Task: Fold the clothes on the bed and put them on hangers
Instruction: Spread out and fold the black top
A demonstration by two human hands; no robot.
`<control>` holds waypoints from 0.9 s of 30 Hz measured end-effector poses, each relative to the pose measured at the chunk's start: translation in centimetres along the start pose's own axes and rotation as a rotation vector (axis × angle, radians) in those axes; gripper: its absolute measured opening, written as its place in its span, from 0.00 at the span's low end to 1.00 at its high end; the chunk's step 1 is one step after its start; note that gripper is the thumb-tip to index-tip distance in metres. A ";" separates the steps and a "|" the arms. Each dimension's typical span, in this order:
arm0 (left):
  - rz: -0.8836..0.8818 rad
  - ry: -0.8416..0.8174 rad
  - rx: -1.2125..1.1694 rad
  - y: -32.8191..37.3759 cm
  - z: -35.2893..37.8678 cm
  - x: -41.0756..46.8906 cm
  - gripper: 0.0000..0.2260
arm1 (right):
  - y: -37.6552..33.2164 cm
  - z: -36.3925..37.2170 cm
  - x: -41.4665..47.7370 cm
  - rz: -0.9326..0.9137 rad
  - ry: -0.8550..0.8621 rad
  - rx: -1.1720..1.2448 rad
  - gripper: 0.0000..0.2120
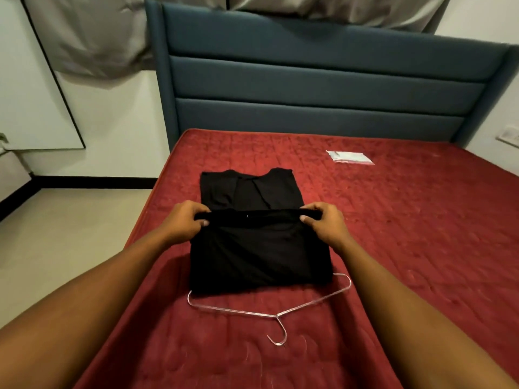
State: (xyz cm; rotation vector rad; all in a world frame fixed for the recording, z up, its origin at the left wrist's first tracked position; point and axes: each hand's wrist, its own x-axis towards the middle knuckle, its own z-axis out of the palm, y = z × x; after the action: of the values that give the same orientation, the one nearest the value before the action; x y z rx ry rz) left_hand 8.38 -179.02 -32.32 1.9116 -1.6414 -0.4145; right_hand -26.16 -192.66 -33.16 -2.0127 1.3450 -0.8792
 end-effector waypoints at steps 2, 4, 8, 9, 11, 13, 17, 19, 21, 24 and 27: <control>-0.029 0.032 -0.074 -2.6 0.2 4.7 0.13 | 1.2 2.2 4.2 0.074 0.054 0.178 0.05; -0.051 0.038 -0.138 -5.1 0.3 9.7 0.16 | 2.4 4.3 8.9 0.099 0.044 0.272 0.04; -0.088 0.054 -0.205 -8.2 0.4 17.9 0.19 | 4.4 7.2 17.2 0.135 0.014 0.293 0.04; -0.108 0.062 -0.222 -8.6 0.6 19.4 0.16 | 4.7 7.7 18.9 0.152 0.020 0.291 0.04; -0.152 0.080 -0.256 -9.5 1.1 22.7 0.13 | 5.1 8.6 22.3 0.168 0.023 0.281 0.04; -0.187 0.094 -0.257 -10.1 1.6 26.0 0.12 | 5.2 9.2 25.9 0.176 0.021 0.246 0.04; -0.233 0.148 -0.234 -10.9 2.6 32.7 0.05 | 5.6 10.2 32.9 0.177 0.022 0.133 0.02; -0.264 0.183 -0.211 -11.7 3.6 35.6 0.04 | 6.7 11.5 36.3 0.177 0.062 0.065 0.05; -0.308 0.213 -0.165 -12.9 5.1 37.3 0.08 | 8.7 13.1 38.4 0.190 0.077 -0.030 0.11; -0.419 0.258 -0.158 -14.5 7.4 37.1 0.17 | 11.5 15.6 38.7 0.275 0.106 -0.084 0.17; -0.430 0.333 -0.255 -14.3 7.9 35.5 0.19 | 11.2 15.6 38.1 0.310 0.202 -0.038 0.15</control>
State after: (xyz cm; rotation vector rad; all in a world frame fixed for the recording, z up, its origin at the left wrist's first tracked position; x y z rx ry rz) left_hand 22.07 -214.19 -42.46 2.0012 -0.9182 -0.4228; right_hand -9.76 -230.70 -43.28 -1.7131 1.7401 -0.9340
